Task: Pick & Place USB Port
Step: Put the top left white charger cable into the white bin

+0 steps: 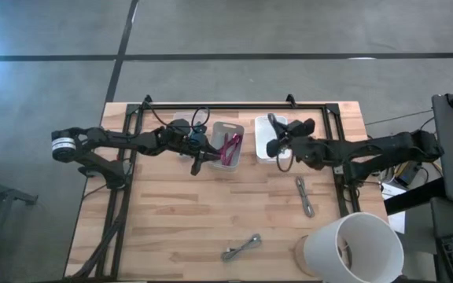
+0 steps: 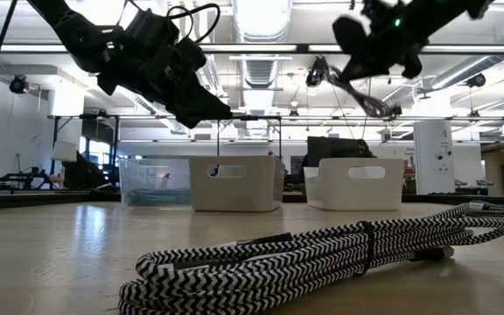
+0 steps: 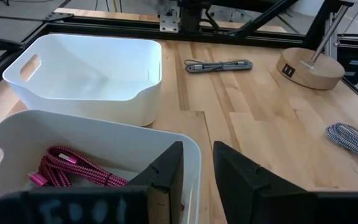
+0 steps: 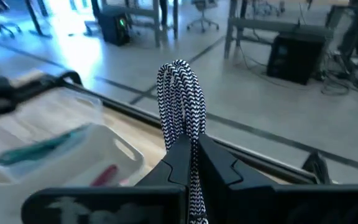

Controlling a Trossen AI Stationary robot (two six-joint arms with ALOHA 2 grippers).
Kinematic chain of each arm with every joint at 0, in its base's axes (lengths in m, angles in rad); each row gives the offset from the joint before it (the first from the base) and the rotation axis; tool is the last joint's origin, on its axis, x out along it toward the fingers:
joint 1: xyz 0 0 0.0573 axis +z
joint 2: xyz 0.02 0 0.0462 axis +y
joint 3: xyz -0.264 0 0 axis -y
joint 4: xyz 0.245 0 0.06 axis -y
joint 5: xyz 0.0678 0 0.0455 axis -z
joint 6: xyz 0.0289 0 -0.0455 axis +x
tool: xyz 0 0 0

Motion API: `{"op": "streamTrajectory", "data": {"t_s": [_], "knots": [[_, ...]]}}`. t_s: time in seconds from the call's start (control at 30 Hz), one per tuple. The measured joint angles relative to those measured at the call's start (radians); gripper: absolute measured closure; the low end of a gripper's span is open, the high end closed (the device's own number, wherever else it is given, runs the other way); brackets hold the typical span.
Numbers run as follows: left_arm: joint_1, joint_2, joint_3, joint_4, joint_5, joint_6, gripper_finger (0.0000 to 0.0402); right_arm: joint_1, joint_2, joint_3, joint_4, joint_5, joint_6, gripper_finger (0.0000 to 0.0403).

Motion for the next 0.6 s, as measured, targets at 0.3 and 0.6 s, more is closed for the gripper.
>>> {"op": "streamTrajectory", "data": {"t_s": [0.3,0.6], "knots": [[0.0,0.0,0.0,0.0,0.0,0.0,0.0312,-0.137,0.101,-0.042,0.006,-0.096,0.064,0.0391],[0.0,0.0,0.0,0.0,0.0,0.029,0.0312,-0.175,0.287,-0.029,0.018,-0.099,0.081,0.0391]]}}
